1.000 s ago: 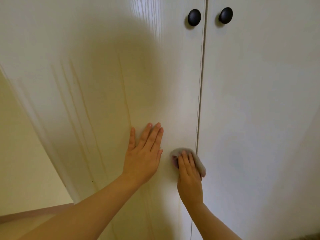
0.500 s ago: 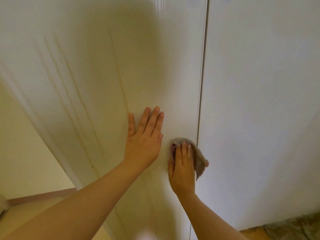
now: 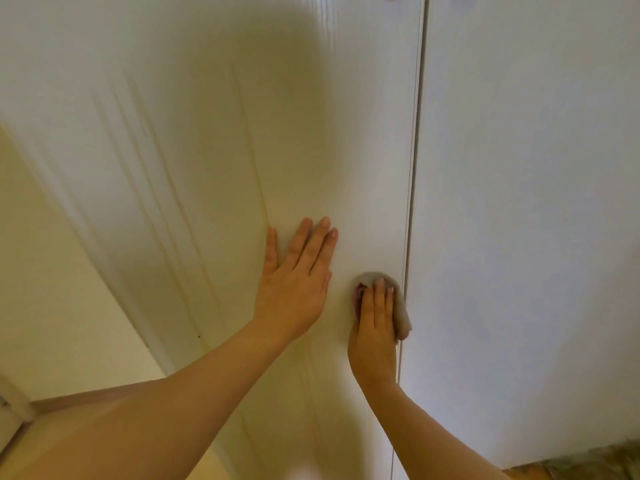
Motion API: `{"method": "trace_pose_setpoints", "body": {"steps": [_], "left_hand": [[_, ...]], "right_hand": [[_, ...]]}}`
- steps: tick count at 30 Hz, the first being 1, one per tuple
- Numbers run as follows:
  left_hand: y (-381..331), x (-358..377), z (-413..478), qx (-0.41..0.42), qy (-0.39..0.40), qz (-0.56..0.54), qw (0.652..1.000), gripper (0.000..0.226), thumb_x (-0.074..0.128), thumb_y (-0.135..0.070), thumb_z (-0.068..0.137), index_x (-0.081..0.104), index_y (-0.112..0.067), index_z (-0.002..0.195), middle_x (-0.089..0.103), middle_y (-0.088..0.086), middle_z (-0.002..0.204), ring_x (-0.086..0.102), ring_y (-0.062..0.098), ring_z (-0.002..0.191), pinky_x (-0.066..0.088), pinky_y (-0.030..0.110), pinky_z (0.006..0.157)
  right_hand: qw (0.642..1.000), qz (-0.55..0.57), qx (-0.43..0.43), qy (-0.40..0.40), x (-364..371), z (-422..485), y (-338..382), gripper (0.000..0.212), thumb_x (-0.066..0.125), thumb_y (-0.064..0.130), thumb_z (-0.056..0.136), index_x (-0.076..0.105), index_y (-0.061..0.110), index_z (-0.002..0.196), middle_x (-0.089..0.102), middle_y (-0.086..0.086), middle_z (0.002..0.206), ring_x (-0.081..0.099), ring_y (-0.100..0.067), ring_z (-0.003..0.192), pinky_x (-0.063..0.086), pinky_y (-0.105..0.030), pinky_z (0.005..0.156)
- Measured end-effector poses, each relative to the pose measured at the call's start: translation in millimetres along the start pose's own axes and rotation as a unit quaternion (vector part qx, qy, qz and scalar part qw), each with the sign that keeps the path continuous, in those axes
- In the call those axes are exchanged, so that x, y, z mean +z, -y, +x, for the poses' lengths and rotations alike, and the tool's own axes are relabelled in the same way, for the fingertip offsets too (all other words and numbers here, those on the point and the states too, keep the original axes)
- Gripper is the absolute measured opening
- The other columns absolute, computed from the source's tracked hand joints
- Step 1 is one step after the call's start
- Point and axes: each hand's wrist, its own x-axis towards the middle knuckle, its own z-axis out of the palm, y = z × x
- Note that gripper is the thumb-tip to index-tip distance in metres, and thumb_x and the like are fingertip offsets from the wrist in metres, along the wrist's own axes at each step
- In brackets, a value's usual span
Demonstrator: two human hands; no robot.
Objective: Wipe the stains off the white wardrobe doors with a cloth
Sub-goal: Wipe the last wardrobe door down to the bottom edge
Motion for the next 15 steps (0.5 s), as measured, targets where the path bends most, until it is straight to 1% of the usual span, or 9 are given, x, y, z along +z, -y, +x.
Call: {"method": "trace_pose_setpoints", "body": {"steps": [2, 4, 8, 10, 11, 12, 13, 14, 15], "left_hand": [[5.1, -3.9, 1.7, 0.003, -0.010, -0.004, 1.000, 0.053, 0.034, -0.027, 0.094, 0.029, -0.009, 0.143, 0.036, 0.006, 0.149, 0.026, 0.022, 0.139, 0.003, 0.054, 0.113], [7.4, -5.3, 4.0, -0.002, -0.030, -0.008, 1.000, 0.052, 0.034, -0.027, 0.094, 0.028, -0.010, 0.144, 0.032, 0.005, 0.151, 0.023, 0.020, 0.141, 0.003, 0.054, 0.113], [27.4, -12.4, 8.3, -0.028, -0.082, -0.008, 0.996, 0.053, 0.034, -0.025, 0.096, 0.025, -0.009, 0.145, 0.024, 0.004, 0.152, 0.002, 0.017, 0.146, 0.002, 0.054, 0.114], [39.8, -16.0, 9.9, -0.039, -0.098, -0.002, 0.994, 0.053, 0.034, -0.025, 0.096, 0.023, -0.008, 0.145, 0.024, 0.005, 0.151, 0.000, 0.016, 0.146, 0.004, 0.054, 0.114], [49.1, -20.0, 10.9, -0.049, -0.106, 0.003, 0.993, 0.051, 0.032, -0.026, 0.098, 0.023, -0.008, 0.145, 0.025, 0.006, 0.150, 0.000, 0.016, 0.146, 0.004, 0.055, 0.113], [56.4, -23.7, 12.3, -0.056, -0.113, 0.008, 0.992, 0.049, 0.029, -0.026, 0.100, 0.023, -0.008, 0.145, 0.026, 0.007, 0.150, 0.001, 0.016, 0.146, 0.005, 0.055, 0.113], [64.4, -28.0, 14.7, -0.061, -0.119, 0.012, 0.991, 0.048, 0.026, -0.027, 0.101, 0.023, -0.008, 0.145, 0.026, 0.007, 0.150, 0.001, 0.016, 0.146, 0.005, 0.055, 0.113], [71.4, -32.1, 17.6, -0.064, -0.124, 0.015, 0.990, 0.047, 0.023, -0.028, 0.102, 0.023, -0.008, 0.145, 0.026, 0.007, 0.149, 0.002, 0.016, 0.146, 0.005, 0.055, 0.113], [76.8, -35.9, 20.2, -0.069, -0.133, 0.020, 0.988, 0.048, 0.022, -0.029, 0.103, 0.023, -0.007, 0.145, 0.026, 0.008, 0.149, 0.002, 0.016, 0.146, 0.005, 0.055, 0.113]], "right_hand": [[0.998, 0.034, -0.041, -0.042, -18.1, 51.8, 26.5, 0.050, 0.031, 0.014, 0.087, 0.032, 0.002, 0.135, 0.039, -0.019, 0.141, 0.012, -0.024, 0.139, 0.008, -0.031, 0.113], [0.993, 0.009, -0.100, -0.067, -35.2, 105.0, 45.9, 0.050, 0.034, 0.021, 0.089, 0.033, 0.004, 0.136, 0.043, -0.017, 0.139, 0.025, -0.029, 0.132, 0.014, -0.035, 0.113], [0.985, 0.006, -0.164, -0.052, -39.7, 117.6, 64.3, 0.047, 0.018, 0.032, 0.101, 0.023, 0.010, 0.141, 0.026, -0.005, 0.145, 0.013, -0.023, 0.139, 0.001, -0.034, 0.114], [0.976, 0.023, -0.217, -0.016, -31.9, 90.6, 55.0, 0.047, 0.012, 0.035, 0.102, 0.026, 0.012, 0.140, 0.028, -0.003, 0.146, 0.002, -0.014, 0.143, 0.014, -0.027, 0.113], [0.970, 0.038, -0.242, -0.005, -31.3, 89.3, 55.2, 0.046, 0.013, 0.035, 0.102, 0.028, 0.012, 0.140, 0.028, 0.000, 0.147, -0.002, -0.009, 0.143, 0.027, -0.017, 0.106], [0.966, 0.062, -0.252, -0.009, -34.4, 97.5, 57.9, 0.045, 0.016, 0.033, 0.102, 0.029, 0.013, 0.140, 0.026, 0.003, 0.147, -0.004, -0.004, 0.142, 0.040, -0.009, 0.088], [0.963, 0.080, -0.255, -0.023, -39.5, 114.1, 66.9, 0.043, 0.022, 0.029, 0.101, 0.031, 0.013, 0.140, 0.023, 0.005, 0.148, -0.005, -0.001, 0.141, 0.046, -0.008, 0.068], [0.963, 0.096, -0.248, -0.036, -49.9, 135.2, 80.2, 0.044, 0.029, 0.025, 0.098, 0.033, 0.013, 0.140, 0.023, 0.005, 0.147, -0.006, 0.000, 0.140, 0.047, -0.010, 0.055], [0.965, 0.109, -0.234, -0.057, -63.1, 157.4, 94.0, 0.047, 0.035, 0.020, 0.094, 0.036, 0.012, 0.140, 0.023, 0.003, 0.147, -0.006, -0.001, 0.139, 0.046, -0.013, 0.054]]}}
